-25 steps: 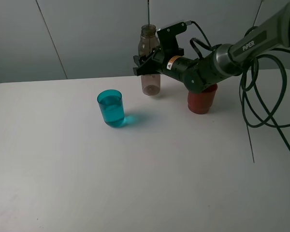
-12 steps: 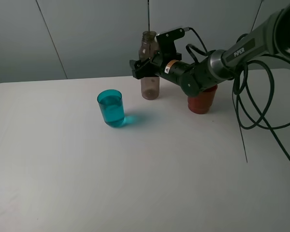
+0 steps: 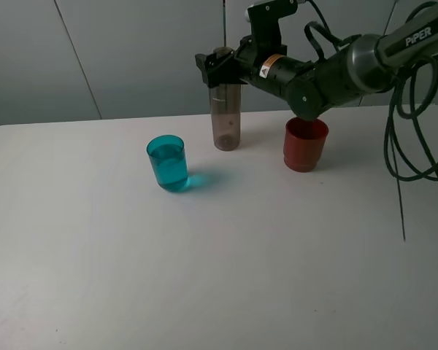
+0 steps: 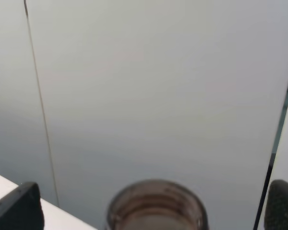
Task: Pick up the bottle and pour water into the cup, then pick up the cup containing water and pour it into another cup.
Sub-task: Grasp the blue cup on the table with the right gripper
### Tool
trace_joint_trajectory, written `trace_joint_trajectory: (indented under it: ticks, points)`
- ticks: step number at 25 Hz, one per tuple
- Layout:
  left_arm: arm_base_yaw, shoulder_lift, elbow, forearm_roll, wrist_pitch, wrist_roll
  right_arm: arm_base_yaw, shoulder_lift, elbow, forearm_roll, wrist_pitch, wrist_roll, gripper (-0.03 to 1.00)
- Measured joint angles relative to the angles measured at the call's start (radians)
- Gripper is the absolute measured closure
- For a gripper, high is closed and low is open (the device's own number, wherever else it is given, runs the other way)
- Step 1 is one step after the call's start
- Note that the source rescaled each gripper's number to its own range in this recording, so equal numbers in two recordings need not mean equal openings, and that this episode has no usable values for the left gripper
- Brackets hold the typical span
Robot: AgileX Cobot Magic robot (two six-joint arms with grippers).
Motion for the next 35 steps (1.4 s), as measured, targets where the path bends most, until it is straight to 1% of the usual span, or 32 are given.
trace_joint_trajectory:
  ticks: [2, 3, 5, 8, 11, 13, 16, 19, 22, 29, 32, 35]
  points:
    - [0.000, 0.000, 0.000, 0.000, 0.000, 0.000, 0.000, -0.076, 0.041, -0.029, 0.017, 0.004, -0.03]
    - [0.000, 0.000, 0.000, 0.000, 0.000, 0.000, 0.000, -0.108, 0.058, -0.059, 0.030, 0.017, -0.03]
    - [0.000, 0.000, 0.000, 0.000, 0.000, 0.000, 0.000, -0.192, 0.102, -0.141, 0.060, 0.069, -0.03]
    - [0.000, 0.000, 0.000, 0.000, 0.000, 0.000, 0.000, -0.304, 0.177, -0.267, 0.090, 0.180, -0.03]
    - [0.000, 0.000, 0.000, 0.000, 0.000, 0.000, 0.000, -0.382, 0.283, -0.308, 0.090, 0.214, -0.03]
    - [0.000, 0.000, 0.000, 0.000, 0.000, 0.000, 0.000, -0.402, 0.369, -0.331, 0.059, 0.218, -0.03]
    - [0.000, 0.000, 0.000, 0.000, 0.000, 0.000, 0.000, -0.400, 0.487, -0.376, -0.037, 0.218, -0.03]
    - [0.000, 0.000, 0.000, 0.000, 0.000, 0.000, 0.000, -0.380, 0.561, -0.455, -0.086, 0.196, -0.03]
    - [0.000, 0.000, 0.000, 0.000, 0.000, 0.000, 0.000, -0.329, 0.586, -0.512, -0.113, 0.181, -0.03]
    - [0.000, 0.000, 0.000, 0.000, 0.000, 0.000, -0.009, -0.166, 0.540, -0.536, -0.151, 0.182, -0.03]
    - [0.000, 0.000, 0.000, 0.000, 0.000, 0.000, -0.018, -0.125, 0.517, -0.566, -0.189, 0.198, -0.03]
    - [0.000, 0.000, 0.000, 0.000, 0.000, 0.000, -0.020, -0.076, 0.513, -0.581, -0.249, 0.201, -0.03]
